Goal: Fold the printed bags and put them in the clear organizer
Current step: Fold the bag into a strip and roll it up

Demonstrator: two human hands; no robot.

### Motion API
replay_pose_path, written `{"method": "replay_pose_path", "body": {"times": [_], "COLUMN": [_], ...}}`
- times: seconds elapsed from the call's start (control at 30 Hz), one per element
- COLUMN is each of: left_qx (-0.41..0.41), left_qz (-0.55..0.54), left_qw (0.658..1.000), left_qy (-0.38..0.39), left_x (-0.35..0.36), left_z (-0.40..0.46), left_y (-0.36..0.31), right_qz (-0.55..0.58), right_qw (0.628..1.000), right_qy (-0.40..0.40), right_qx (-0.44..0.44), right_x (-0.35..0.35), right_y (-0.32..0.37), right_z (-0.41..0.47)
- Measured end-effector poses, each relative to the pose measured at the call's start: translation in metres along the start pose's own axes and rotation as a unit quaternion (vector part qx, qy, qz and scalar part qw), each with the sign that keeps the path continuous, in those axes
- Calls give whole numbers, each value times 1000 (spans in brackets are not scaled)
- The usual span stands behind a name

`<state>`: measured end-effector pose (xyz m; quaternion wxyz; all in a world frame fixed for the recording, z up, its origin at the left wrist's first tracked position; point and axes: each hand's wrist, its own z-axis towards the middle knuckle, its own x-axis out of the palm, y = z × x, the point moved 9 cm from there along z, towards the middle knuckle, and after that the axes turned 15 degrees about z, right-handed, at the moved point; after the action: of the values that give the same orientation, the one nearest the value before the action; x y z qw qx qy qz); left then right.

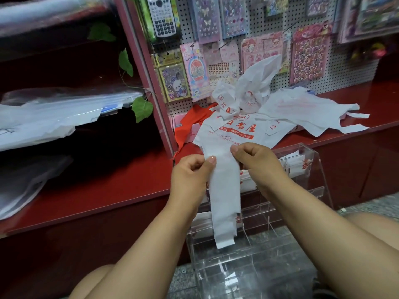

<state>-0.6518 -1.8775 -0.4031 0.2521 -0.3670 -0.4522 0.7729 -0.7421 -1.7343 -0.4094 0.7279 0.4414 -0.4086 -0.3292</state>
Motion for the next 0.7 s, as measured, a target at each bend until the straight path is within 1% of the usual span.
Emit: {"method": "replay_pose_path", "body": {"times": [0.1, 0.13, 0.17, 0.23, 0.3, 0.37, 0.5, 0.57, 0.7], "left_qx": [35, 52, 60, 50, 35, 8, -67, -89, -121], "left_qz": [63, 84, 82, 32, 13, -17, -87, -118, -185], "left_qw": [995, 994, 994, 998, 999, 999, 991, 984, 969], "left_qy": [-62, -52, -34, 9, 16, 33, 80, 96, 111], "left_x": [-14, -14, -12, -5, -2, 6, 21, 26, 34], "left_z": [2, 3, 5, 7, 10, 11, 14, 15, 13], "left_y": [-9, -13, -16, -17, -20, -23, -19, -18, -14], "right_qz": [8, 12, 18, 31, 43, 53, 53, 57, 108], "right_qw": [1000, 1000, 1000, 999, 999, 999, 996, 993, 985], "right_qy": [28, 28, 23, 5, -14, -13, 24, 21, 7], "right_qx": [-10, -8, -5, -4, -8, 2, 74, 100, 136], "right_x": [5, 4, 2, -4, -10, -12, -11, -14, -18], "right_y": [5, 5, 5, 4, 4, 2, -16, -24, -32], "right_z": [-3, -2, -1, 3, 6, 7, 6, 6, 5]}}
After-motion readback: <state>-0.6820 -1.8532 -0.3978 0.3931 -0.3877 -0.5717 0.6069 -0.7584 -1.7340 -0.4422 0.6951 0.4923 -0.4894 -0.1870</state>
